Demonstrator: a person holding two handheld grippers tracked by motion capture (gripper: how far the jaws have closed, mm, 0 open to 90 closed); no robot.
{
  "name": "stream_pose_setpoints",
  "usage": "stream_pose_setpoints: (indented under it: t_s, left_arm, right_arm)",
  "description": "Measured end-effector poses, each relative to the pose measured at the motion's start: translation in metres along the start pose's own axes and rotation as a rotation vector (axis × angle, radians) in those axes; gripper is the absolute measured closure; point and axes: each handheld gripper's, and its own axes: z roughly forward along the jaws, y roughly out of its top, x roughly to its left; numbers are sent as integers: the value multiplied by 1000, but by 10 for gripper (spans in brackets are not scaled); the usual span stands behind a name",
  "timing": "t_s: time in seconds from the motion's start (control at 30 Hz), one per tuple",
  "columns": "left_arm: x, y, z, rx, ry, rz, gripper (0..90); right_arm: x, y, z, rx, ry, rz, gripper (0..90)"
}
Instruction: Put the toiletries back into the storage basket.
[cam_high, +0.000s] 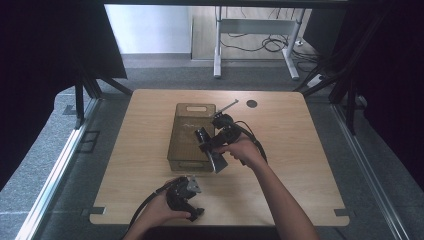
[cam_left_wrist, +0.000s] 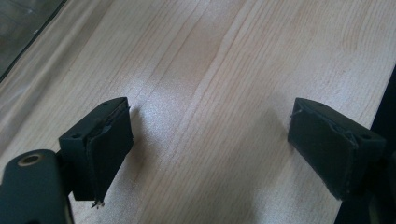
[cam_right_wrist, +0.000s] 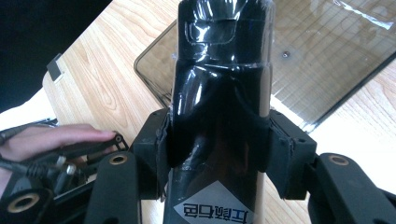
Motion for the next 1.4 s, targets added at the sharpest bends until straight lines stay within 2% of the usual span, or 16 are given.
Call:
stream_pose_setpoints:
  t_s: [0.23, 0.63, 1.1, 1.23, 1.33, 1.4]
  left_arm:
    - [-1, 1, -3, -5, 6, 18, 145]
    - [-1, 1, -7, -13, 11, 14, 147]
    - [0, 0, -11, -31, 14, 4, 148]
    - [1, 0, -13, -32, 15, 7, 149]
    - [1, 0, -16, -50, -4, 4, 150]
    - [1, 0, -18, -58, 0, 1, 150]
  right_arm:
    - [0, 13, 6, 6, -7, 13, 464]
    - [-2, 22, 8, 3, -26, 30, 464]
    - [4, 40, 11, 7, -39, 36, 464]
    - [6, 46, 12, 7, -42, 51, 464]
    - [7, 52, 14, 14, -48, 51, 464]
    - [7, 54, 16, 14, -51, 52, 464]
